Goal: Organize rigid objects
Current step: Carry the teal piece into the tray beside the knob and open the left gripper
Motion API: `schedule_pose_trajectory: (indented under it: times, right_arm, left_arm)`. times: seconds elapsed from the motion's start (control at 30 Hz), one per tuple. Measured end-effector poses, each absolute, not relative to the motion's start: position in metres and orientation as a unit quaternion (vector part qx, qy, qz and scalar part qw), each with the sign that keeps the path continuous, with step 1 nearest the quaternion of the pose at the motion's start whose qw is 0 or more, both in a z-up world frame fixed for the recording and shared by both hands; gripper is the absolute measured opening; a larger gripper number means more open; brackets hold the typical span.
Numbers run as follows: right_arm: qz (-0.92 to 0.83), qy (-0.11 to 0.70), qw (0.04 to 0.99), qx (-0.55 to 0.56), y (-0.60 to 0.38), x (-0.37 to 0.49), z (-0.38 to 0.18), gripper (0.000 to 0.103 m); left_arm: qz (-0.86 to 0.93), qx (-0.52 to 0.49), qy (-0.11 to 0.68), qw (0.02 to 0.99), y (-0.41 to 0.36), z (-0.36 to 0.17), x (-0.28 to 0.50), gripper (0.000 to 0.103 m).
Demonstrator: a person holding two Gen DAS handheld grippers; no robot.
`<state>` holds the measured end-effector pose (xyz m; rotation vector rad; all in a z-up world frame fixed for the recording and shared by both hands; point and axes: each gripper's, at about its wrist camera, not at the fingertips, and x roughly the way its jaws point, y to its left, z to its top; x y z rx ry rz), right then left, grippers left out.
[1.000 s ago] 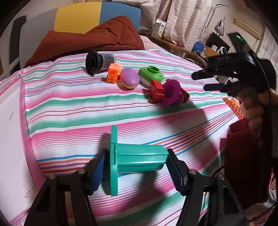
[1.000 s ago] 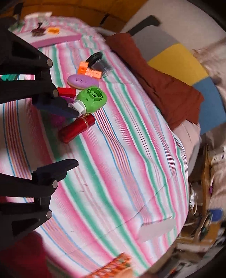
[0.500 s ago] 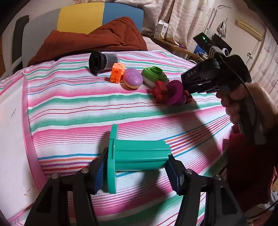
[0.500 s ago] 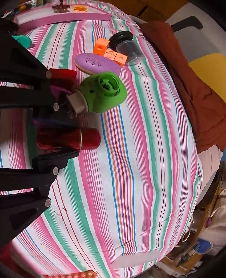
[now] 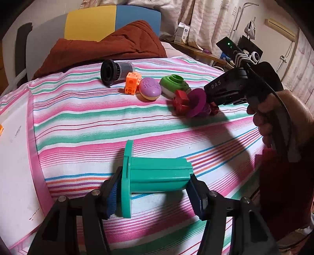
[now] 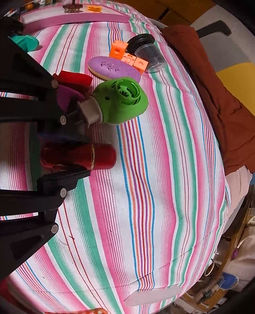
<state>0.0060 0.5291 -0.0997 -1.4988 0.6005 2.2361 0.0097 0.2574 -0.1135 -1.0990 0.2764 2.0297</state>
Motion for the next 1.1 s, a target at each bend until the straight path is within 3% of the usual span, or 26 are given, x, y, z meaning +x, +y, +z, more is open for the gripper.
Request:
schedule_pose_trajectory:
  times: [0.27, 0.77, 1.1]
  right_arm:
    - [0.801, 0.179, 0.192, -0.538, 0.521, 0.006, -0.098, 0.026]
    - [0.812, 0.135, 0.189, -0.535, 0.512, 0.005, -0.1, 0.027]
    - [0.813, 0.119, 0.194, -0.536, 0.507, -0.003, -0.104, 0.026]
  left_arm:
    - [0.797, -0.434, 0.081, 0.412, 0.248, -0.111, 0.007, 0.06]
    - [0.815, -0.391, 0.099, 0.416, 0.24, -0.073, 0.029, 0.061]
    - [0.849, -0.394, 0.049, 0.35, 0.172, -0.04, 0.002, 0.061]
